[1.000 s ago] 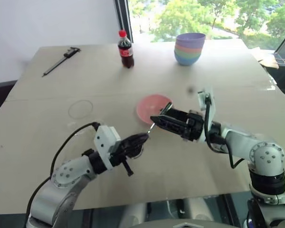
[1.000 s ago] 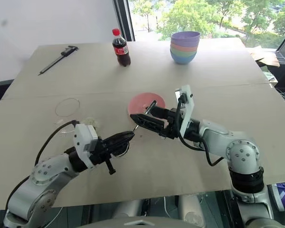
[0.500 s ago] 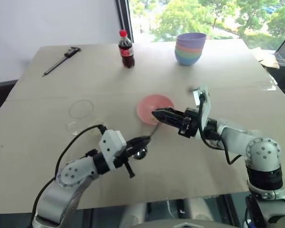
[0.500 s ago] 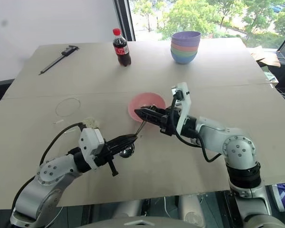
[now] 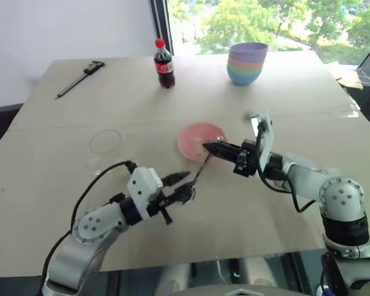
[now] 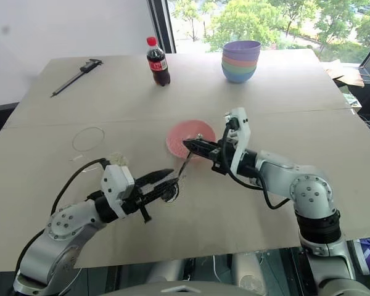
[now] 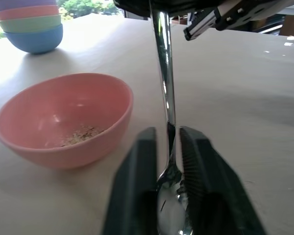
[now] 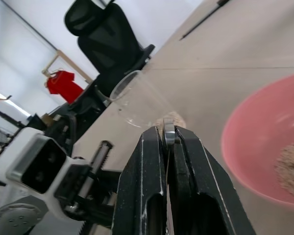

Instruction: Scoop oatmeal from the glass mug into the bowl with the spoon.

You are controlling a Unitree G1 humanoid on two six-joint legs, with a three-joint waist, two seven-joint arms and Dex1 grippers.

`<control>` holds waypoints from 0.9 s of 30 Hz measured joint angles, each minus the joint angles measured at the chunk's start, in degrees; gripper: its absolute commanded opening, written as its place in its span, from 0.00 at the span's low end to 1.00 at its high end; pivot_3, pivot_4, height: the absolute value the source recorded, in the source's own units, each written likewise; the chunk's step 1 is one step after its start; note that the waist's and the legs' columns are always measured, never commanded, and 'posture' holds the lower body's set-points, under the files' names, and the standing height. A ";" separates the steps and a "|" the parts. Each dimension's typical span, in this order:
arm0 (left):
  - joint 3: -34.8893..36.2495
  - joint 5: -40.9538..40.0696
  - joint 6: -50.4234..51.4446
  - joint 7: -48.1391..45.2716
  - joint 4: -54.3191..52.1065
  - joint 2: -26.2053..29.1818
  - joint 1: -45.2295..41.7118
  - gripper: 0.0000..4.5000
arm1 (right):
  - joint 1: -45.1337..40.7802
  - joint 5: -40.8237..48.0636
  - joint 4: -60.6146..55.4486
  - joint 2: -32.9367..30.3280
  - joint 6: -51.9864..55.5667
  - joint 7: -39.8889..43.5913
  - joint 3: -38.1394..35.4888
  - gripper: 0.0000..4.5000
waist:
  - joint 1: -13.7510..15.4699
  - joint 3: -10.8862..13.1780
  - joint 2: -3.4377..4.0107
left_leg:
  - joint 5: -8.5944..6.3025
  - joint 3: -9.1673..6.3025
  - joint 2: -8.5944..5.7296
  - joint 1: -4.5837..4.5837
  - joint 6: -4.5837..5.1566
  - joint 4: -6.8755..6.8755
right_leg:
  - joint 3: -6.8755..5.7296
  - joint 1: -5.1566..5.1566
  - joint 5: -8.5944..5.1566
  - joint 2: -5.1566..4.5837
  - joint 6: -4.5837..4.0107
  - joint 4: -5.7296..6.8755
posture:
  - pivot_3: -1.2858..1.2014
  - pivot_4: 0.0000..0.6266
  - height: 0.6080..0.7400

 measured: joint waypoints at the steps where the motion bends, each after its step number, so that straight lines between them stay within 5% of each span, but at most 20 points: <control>1: 0.07 0.39 -0.03 0.36 0.00 -0.01 0.01 0.64 | 0.00 -0.07 0.04 0.06 0.00 -0.18 -0.01 0.00 | 0.00 0.00 0.00 | 0.00 0.00 0.00 0.00 0.00 0.00 | 0.00 0.00 0.00 0.00 0.00 0.00 | 0.52 0.24 1.00; 9: 4.63 6.36 -3.94 8.30 -4.13 -4.35 7.35 0.64 | -0.36 1.79 1.96 0.62 -0.25 -3.96 -3.28 0.00 | 0.00 0.00 0.00 | 0.00 0.03 0.01 -0.03 0.00 -0.04 | 0.02 -0.02 0.00 -0.07 0.00 -0.04 | 0.52 0.24 1.00; 19: 8.10 29.84 -22.76 24.29 -5.44 -16.49 25.31 0.64 | -0.03 6.57 7.74 -1.37 -0.52 -8.05 -9.22 0.00 | 0.13 0.04 0.03 | -0.05 0.06 0.02 -0.07 0.08 -0.06 | 0.00 -0.02 -0.02 -0.14 -0.02 -0.09 | 0.52 0.24 1.00; 27: 18.53 30.49 -24.23 36.06 -4.14 -28.04 26.94 0.64 | -0.20 6.44 9.32 -1.12 -1.21 -7.61 -9.61 0.00 | 0.07 0.06 0.00 | -0.07 0.06 0.11 -0.05 0.13 -0.03 | -0.05 -0.01 -0.03 0.04 0.04 -0.08 | 0.52 0.24 1.00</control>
